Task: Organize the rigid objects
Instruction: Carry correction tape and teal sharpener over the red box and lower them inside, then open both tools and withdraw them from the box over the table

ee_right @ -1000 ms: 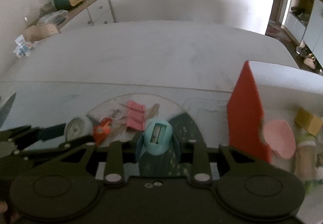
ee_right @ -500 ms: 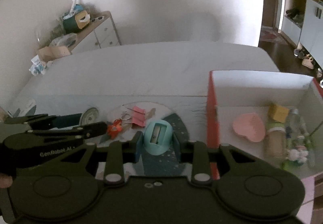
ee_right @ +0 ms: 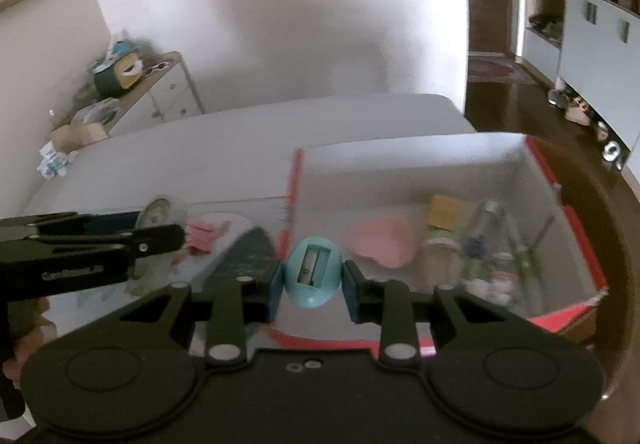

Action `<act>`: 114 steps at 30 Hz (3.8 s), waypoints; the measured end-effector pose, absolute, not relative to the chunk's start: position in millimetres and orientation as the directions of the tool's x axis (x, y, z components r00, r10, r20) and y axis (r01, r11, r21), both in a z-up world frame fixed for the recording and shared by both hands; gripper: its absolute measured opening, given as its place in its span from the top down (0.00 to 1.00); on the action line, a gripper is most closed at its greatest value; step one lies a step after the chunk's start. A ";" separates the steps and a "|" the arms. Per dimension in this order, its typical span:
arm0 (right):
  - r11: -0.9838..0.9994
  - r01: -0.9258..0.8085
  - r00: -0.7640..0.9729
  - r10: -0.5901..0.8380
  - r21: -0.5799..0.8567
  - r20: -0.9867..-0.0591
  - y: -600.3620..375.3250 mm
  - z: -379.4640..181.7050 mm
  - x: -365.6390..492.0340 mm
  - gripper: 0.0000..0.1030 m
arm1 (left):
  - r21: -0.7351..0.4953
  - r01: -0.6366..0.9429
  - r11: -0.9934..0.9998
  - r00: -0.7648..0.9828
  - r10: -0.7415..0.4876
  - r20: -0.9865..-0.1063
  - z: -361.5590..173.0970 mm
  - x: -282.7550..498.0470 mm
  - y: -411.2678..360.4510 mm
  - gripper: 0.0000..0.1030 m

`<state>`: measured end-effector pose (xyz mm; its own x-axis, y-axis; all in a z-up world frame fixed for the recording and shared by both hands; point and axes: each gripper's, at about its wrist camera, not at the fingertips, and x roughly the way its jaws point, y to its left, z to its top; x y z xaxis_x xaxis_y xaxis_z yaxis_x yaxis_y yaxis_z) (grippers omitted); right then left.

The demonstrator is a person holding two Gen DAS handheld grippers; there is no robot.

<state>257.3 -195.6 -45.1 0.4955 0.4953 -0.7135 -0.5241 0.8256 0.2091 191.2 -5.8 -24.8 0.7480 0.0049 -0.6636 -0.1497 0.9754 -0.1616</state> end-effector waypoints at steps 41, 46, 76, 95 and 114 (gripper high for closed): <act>0.813 -0.573 0.432 0.401 0.097 -0.808 -274.1 -115.5 375.4 0.70 | -0.029 -0.108 0.994 0.539 0.034 -0.842 -96.0 339.6 -161.8 0.50; 0.803 -0.591 0.413 0.380 0.074 -0.828 -270.8 -124.4 381.2 0.70 | -0.019 -0.119 0.993 0.507 0.044 -0.861 -102.9 348.0 -163.1 0.50; 0.787 -0.594 0.376 0.454 0.166 -0.808 -290.4 -101.2 369.6 0.50 | -0.062 -0.127 0.990 0.505 0.011 -0.863 -94.9 345.5 -163.9 0.52; 0.763 -0.615 0.431 0.535 0.197 -0.727 -291.7 -52.8 331.6 0.38 | -0.098 -0.104 0.990 0.651 -0.007 -0.759 -42.5 296.5 -151.0 0.36; 0.733 -0.653 0.458 0.582 0.189 -0.672 -230.1 -30.4 280.4 0.14 | -0.124 -0.150 0.981 0.704 0.018 -0.710 -24.1 234.4 -79.5 0.34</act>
<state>280.4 -230.1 -30.4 0.4585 0.5819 -0.6717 -0.6531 0.7332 0.1894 234.4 -79.5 -24.1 0.7045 0.0183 -0.7095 -0.1501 0.9809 -0.1237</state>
